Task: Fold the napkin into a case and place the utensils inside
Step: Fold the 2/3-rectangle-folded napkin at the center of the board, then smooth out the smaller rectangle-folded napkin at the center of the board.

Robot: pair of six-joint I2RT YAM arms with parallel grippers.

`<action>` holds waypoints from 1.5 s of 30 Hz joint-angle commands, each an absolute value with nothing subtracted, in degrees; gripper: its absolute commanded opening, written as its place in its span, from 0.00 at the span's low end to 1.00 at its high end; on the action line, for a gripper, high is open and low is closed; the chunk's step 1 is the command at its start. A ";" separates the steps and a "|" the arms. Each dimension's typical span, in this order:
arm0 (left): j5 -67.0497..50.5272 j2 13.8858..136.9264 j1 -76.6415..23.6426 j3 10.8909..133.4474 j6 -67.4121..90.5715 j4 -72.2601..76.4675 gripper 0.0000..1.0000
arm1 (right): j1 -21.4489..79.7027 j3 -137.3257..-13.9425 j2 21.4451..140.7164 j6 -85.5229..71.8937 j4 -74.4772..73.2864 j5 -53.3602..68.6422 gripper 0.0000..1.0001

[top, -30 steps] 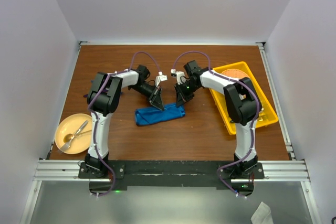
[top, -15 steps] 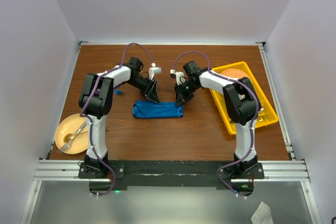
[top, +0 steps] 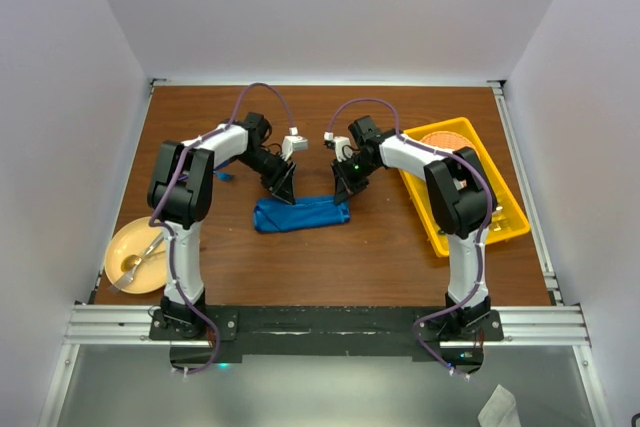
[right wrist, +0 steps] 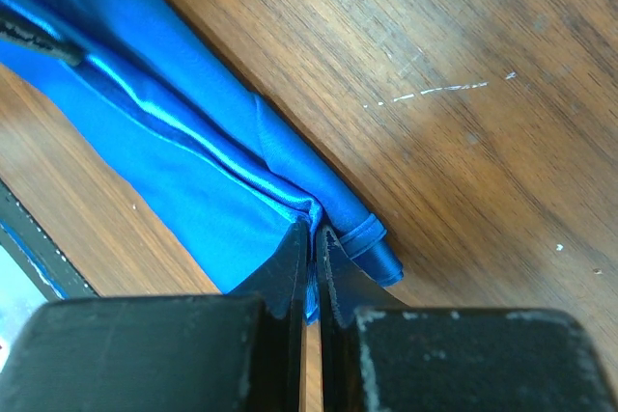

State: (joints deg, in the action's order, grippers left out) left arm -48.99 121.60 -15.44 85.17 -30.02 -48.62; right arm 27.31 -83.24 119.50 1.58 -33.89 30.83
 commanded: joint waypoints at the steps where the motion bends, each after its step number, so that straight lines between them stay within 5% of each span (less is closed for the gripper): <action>1: -51.33 118.65 -15.91 87.10 -34.63 -53.53 0.47 | 27.16 -83.06 122.61 4.57 -32.26 24.26 0.00; 16: -53.70 116.01 -17.49 89.38 -29.17 -51.85 0.47 | 27.16 -83.23 122.34 6.06 -32.43 24.43 0.00; 38: -42.01 114.96 -22.85 81.30 -27.07 -46.67 0.44 | 27.16 -82.35 121.55 7.73 -31.99 24.35 0.00; 45: -46.14 113.20 -22.32 83.93 -26.54 -47.37 0.17 | 27.25 -82.18 121.55 8.44 -31.82 24.35 0.00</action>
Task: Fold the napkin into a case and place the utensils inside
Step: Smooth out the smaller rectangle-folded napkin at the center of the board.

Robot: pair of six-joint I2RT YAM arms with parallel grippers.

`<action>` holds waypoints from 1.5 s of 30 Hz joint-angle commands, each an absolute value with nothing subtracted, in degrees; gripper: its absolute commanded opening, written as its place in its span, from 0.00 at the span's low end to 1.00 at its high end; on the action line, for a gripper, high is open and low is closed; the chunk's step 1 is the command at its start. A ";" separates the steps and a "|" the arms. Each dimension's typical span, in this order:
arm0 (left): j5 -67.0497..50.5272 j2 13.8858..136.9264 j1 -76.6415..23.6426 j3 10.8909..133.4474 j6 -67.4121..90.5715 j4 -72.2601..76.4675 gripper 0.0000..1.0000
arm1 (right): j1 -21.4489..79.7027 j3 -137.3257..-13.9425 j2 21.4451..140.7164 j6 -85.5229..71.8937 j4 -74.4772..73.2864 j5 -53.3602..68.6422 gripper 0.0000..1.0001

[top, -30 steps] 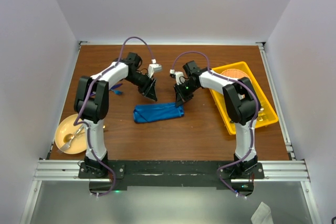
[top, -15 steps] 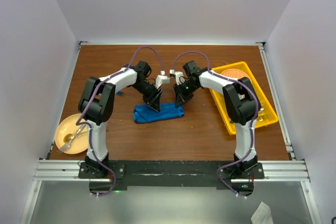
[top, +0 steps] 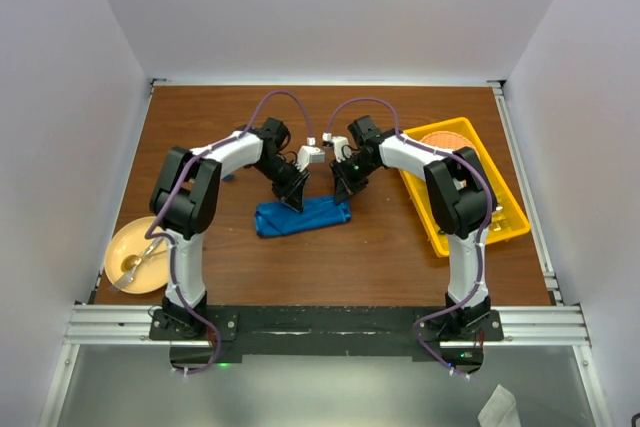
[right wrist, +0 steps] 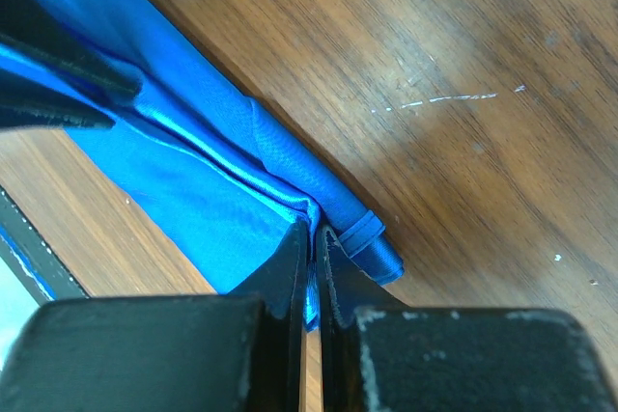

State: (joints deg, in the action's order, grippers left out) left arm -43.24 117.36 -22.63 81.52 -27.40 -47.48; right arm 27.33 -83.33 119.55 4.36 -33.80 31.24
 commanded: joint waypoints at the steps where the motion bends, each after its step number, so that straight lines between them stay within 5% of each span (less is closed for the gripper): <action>1: -46.66 112.68 -22.24 84.63 -26.28 -47.20 0.13 | 27.25 -82.18 121.55 8.52 -31.82 24.35 0.00; 4: -46.67 112.59 -22.15 85.78 -24.97 -46.50 0.00 | 27.16 -82.18 121.64 8.79 -31.73 24.43 0.00; 24: -44.38 123.57 -18.19 82.27 -20.39 -35.95 0.00 | 27.25 -87.17 121.11 8.97 -35.85 25.93 0.00; 32: -44.74 123.93 -18.11 78.76 -20.21 -35.25 0.00 | 25.05 -95.00 116.55 5.89 -43.59 27.51 0.35; 45: -45.62 126.39 -16.61 77.87 -18.19 -33.84 0.00 | 27.68 -85.70 112.24 -3.77 -37.89 41.39 0.27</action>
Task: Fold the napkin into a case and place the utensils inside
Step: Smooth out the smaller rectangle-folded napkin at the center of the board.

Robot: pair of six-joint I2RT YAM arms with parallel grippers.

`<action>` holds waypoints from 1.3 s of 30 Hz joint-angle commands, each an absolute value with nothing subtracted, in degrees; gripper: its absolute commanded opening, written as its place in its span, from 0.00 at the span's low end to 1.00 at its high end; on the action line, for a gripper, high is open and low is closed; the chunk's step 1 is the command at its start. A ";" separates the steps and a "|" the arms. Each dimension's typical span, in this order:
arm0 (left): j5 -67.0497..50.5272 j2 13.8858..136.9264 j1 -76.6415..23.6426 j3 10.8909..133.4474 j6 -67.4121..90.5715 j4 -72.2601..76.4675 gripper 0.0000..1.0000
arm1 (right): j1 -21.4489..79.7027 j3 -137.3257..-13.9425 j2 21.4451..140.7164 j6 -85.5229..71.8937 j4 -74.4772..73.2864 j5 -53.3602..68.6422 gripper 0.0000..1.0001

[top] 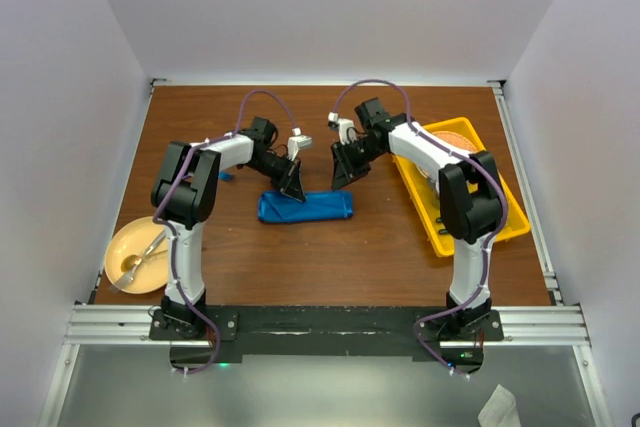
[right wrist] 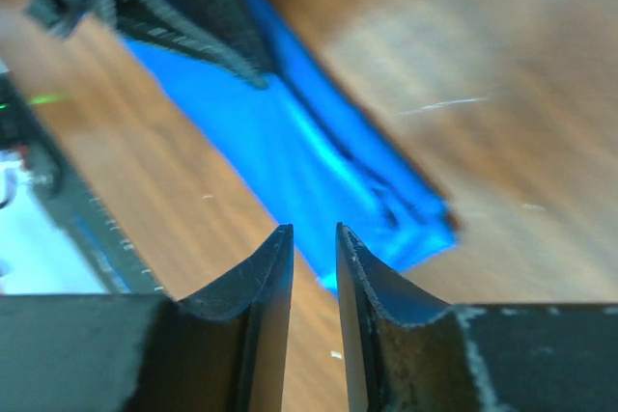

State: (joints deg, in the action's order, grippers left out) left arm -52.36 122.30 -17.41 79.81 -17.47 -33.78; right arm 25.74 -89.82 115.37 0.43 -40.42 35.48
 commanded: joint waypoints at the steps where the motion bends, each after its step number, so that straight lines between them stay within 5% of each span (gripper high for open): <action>1: -45.62 126.56 -16.52 77.87 -18.28 -33.84 0.00 | 28.12 -84.82 112.15 -4.74 -36.49 42.09 0.26; 14: -46.05 124.80 -16.08 77.69 -18.37 -33.05 0.06 | 27.42 -77.52 121.29 -9.67 -29.80 38.50 0.22; 19: -45.70 124.19 -16.08 76.73 -18.90 -33.22 0.00 | 27.07 -77.52 121.29 -9.85 -30.49 39.28 0.21; 36: -44.47 123.31 -16.08 75.41 -17.67 -31.11 0.00 | 25.75 -77.26 117.77 -18.02 -25.05 44.22 0.29; 39: -44.91 122.09 -15.91 75.59 -17.23 -31.38 0.13 | 25.75 -76.73 119.70 -16.53 -26.18 41.41 0.28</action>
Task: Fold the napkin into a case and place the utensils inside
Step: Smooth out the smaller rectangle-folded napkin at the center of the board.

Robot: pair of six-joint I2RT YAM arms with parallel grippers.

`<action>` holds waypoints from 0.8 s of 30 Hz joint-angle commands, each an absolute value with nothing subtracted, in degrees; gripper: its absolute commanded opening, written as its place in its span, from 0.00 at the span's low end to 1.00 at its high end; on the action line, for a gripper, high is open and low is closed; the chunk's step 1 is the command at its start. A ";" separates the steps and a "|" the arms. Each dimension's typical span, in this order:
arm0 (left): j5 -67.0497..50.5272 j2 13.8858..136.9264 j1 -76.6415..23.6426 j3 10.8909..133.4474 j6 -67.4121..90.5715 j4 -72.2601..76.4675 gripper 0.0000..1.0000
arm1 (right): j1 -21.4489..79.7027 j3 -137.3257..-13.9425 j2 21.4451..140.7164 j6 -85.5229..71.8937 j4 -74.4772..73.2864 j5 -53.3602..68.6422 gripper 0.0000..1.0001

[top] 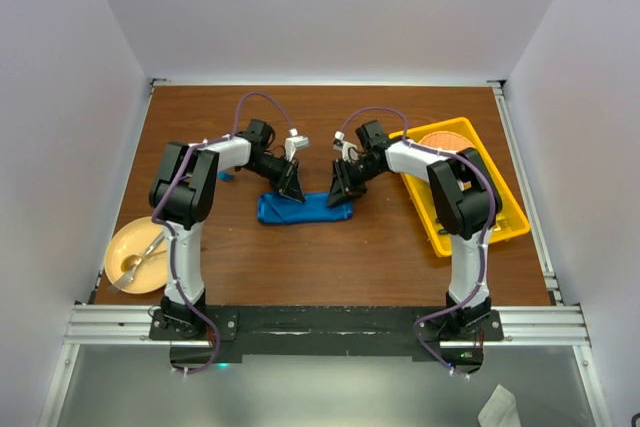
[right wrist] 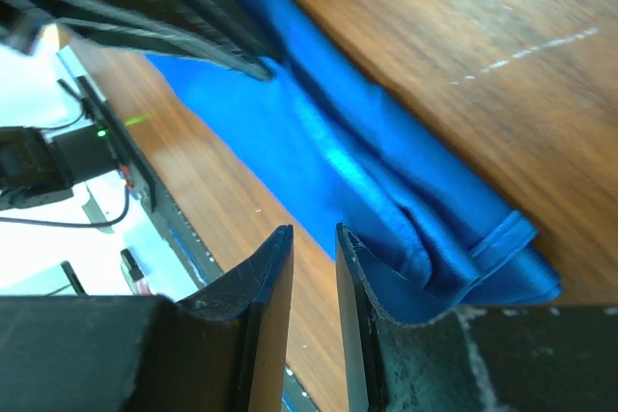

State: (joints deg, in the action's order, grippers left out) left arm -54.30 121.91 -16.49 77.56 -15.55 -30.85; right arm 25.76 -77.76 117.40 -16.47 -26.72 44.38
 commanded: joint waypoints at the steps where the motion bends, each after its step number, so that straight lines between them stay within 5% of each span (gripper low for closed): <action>1: -45.26 121.21 -15.56 75.06 -16.88 -30.94 0.18 | 25.66 -76.55 120.66 -16.26 -26.37 40.53 0.28; 5: -50.60 114.27 -13.72 74.09 -14.25 -29.09 0.42 | 25.40 -76.55 123.04 -15.12 -27.42 37.18 0.26; 9: -55.62 105.85 -13.54 71.65 -12.23 -30.24 0.49 | 25.22 -76.29 123.66 -14.15 -27.95 35.69 0.25; 17: -63.98 102.13 -19.15 60.13 6.14 -15.40 0.42 | 25.14 -76.29 123.84 -12.40 -28.21 35.07 0.24; 24: -65.39 110.91 -15.13 55.46 11.51 -7.56 0.38 | 25.22 -78.74 125.33 -9.76 -30.75 32.44 0.23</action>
